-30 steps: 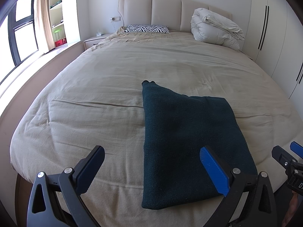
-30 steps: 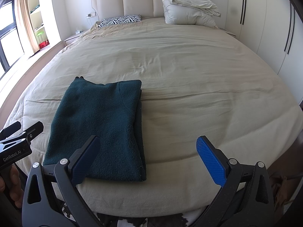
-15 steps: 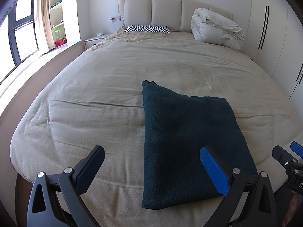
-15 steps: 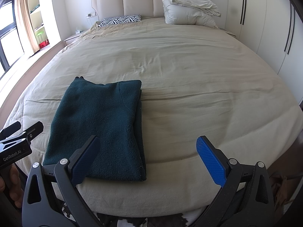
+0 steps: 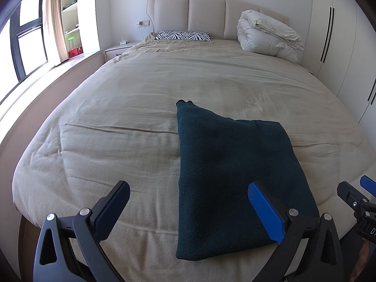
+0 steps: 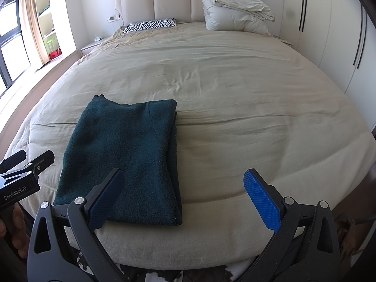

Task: Fold small clothes

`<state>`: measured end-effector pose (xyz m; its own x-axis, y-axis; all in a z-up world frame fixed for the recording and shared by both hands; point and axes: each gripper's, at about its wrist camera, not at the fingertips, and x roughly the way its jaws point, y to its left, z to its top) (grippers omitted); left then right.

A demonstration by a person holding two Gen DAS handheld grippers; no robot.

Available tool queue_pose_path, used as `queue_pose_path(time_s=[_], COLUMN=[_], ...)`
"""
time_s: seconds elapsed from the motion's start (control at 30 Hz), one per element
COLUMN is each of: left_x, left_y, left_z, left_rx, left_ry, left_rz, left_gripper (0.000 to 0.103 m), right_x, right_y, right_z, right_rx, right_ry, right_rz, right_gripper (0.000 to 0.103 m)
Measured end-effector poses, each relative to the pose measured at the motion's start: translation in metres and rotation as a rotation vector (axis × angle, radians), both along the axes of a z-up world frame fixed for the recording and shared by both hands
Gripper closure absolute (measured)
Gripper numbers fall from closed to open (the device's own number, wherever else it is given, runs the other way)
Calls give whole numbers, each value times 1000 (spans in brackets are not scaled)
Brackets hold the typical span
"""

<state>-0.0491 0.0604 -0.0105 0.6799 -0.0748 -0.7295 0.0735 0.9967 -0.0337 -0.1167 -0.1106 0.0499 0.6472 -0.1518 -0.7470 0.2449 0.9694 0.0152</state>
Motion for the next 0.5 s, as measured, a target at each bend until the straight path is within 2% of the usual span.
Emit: queue_pose_path(time_s=[0.5], left_x=[-2], left_y=[0], left_z=[-3], left_rx=[-2], left_ry=[-2], left_rz=[9], left_gripper=[0], right_x=[-4], right_y=[1], right_z=[-3], right_rx=[3], right_ry=[6], right_rz=[3], right_gripper=[0])
